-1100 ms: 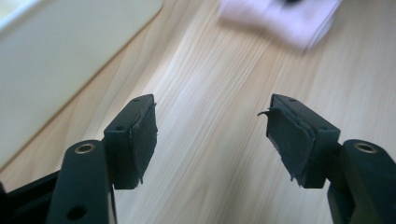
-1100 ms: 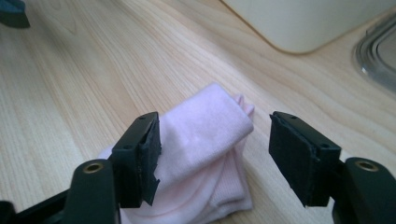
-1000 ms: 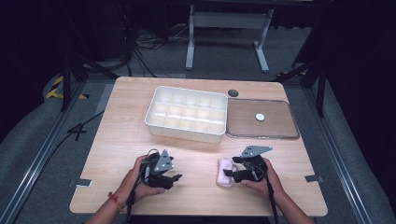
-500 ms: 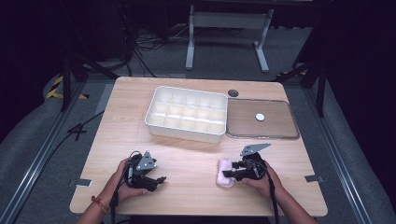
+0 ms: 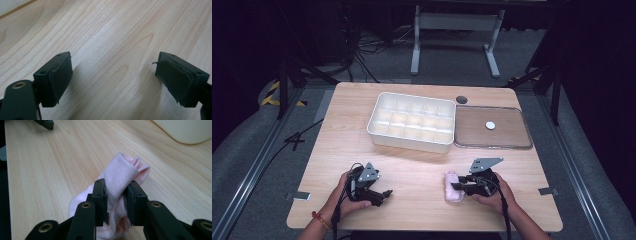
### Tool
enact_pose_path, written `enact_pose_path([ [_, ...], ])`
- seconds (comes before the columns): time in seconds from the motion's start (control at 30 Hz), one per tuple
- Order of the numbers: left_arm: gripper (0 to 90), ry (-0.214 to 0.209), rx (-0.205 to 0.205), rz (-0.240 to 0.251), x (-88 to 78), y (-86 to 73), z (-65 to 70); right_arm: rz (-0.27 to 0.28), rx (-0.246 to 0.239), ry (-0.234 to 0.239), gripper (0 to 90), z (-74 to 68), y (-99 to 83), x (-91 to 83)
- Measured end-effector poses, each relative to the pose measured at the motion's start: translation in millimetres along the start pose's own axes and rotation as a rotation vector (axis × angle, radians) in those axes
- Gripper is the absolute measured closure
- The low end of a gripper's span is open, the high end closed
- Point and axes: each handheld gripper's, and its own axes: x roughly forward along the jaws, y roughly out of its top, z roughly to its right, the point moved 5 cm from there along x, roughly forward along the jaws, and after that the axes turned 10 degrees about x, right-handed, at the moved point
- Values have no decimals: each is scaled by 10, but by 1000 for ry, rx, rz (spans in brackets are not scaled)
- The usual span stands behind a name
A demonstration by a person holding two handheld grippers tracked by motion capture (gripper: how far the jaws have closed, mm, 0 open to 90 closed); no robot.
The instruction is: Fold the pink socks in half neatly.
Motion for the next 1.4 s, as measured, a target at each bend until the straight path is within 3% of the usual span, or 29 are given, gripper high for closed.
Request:
enact_pose_path([
  [0.4, 136, -6, 11, 5, 23, 16, -30, 71, -59, -60, 718, -6, 54, -133],
  [0.77, 134, -11, 11, 5, 26, 18, -32, 149, -61, -108, 718, 73, 111, -303],
  [1.4, 134, -11, 12, 5, 26, 18, -33, 190, -67, -139, 718, 97, 146, -379],
])
